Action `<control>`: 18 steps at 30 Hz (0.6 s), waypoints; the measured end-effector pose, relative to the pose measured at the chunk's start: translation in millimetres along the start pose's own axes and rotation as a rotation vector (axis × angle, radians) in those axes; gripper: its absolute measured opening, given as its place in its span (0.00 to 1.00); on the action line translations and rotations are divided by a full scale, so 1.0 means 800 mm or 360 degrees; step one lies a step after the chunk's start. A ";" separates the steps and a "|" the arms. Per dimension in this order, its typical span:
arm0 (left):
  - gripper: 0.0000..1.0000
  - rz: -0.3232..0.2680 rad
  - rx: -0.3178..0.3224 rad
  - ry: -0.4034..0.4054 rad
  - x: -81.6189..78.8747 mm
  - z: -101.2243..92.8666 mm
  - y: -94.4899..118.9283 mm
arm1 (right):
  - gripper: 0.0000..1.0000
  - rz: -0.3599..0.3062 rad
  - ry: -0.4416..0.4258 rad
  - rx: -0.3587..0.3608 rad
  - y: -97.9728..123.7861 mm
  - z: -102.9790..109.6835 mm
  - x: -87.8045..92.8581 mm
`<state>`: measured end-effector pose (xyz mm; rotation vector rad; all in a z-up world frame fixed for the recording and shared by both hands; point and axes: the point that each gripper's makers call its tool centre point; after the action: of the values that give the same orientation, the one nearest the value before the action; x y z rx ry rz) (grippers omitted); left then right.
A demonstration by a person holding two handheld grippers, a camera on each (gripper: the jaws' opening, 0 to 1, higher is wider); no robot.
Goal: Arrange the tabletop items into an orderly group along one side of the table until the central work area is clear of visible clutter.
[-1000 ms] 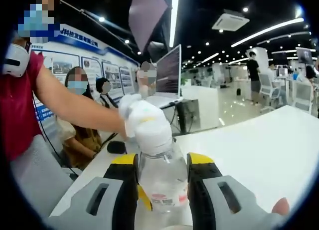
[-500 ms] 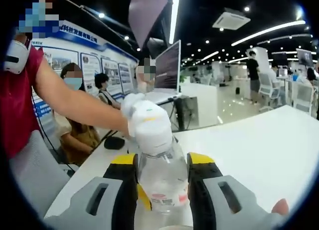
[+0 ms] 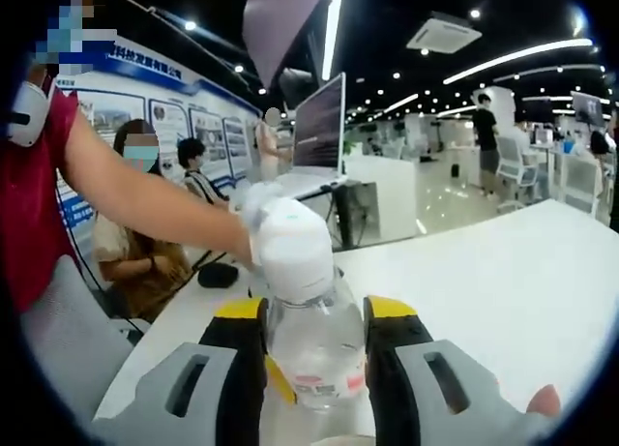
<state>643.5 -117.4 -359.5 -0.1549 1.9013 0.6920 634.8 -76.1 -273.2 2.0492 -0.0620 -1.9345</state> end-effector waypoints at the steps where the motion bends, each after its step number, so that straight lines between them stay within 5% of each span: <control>1: 0.40 0.0003 -0.0002 0.0006 0.001 0.000 0.001 | 0.39 0.0002 0.0001 0.0000 0.000 0.000 0.000; 4: 0.41 0.0004 -0.0005 0.0014 0.002 -0.001 0.003 | 0.41 0.0009 -0.0007 0.0004 0.000 0.000 0.000; 7: 0.45 -0.0012 -0.0022 0.0026 -0.001 -0.001 0.008 | 0.53 0.0030 -0.0034 0.0026 0.001 -0.002 0.002; 18: 0.60 -0.0009 -0.0064 0.0091 0.000 -0.002 0.020 | 0.62 0.0014 -0.0026 0.0034 0.004 0.000 -0.005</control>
<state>635.7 -104.9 -352.5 -0.2073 1.9411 0.7296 635.4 -78.4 -268.5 2.0433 -0.0957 -1.9540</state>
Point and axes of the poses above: the point that each gripper's makers call its tool centre point, and the gripper's own axes: y roughly backward along the fingers, z roughly to its left, x roughly out of its underside, and after that the axes turned 9 degrees about y, right-handed
